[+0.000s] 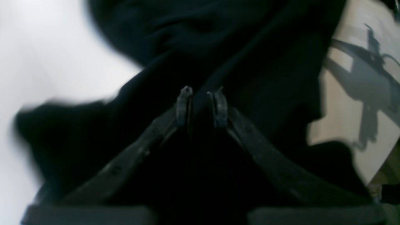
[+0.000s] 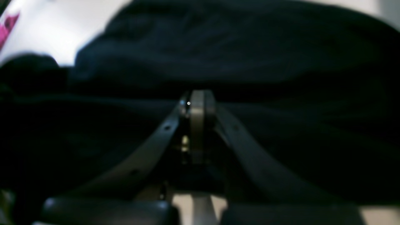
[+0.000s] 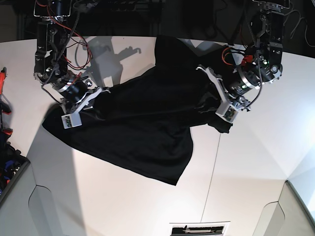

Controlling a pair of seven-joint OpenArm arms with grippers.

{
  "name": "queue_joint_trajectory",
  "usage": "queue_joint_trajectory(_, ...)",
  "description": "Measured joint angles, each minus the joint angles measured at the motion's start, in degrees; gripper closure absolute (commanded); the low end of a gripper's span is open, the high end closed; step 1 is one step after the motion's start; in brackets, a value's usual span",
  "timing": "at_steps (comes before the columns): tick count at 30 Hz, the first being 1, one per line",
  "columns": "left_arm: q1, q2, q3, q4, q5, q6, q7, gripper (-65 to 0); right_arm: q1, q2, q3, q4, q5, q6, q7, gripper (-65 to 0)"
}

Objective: Layout the t-shirt on the table in an organized manner, then fold the t-shirt properly
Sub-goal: 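Release the shirt from the left gripper and lift it away, then move the right gripper over the shirt's middle and grasp the fabric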

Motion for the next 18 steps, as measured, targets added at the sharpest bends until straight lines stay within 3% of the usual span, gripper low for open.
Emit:
queue_joint_trajectory(2,1.0,-0.3,-3.1,0.0,-1.0,-0.9,0.0,-9.9,1.2,0.0,-1.7,-4.5,-3.9,-0.1,1.2,0.0)
queue_joint_trajectory(6,3.5,-0.2,-7.6,0.0,-0.4,-1.2,1.2,-9.9,5.6,0.6,-1.8,-12.4,-5.4,0.5,5.3,0.0)
queue_joint_trajectory(12,9.0,0.1,-15.8,-0.1,-1.1,-1.4,2.1,-9.9,12.1,4.0,-1.8,-21.3,-5.7,1.3,6.9,0.0)
queue_joint_trajectory(18,16.3,0.0,-21.3,-0.1,-3.8,-2.0,1.9,-9.9,15.3,8.2,-1.7,-22.7,-7.3,0.0,6.4,0.0)
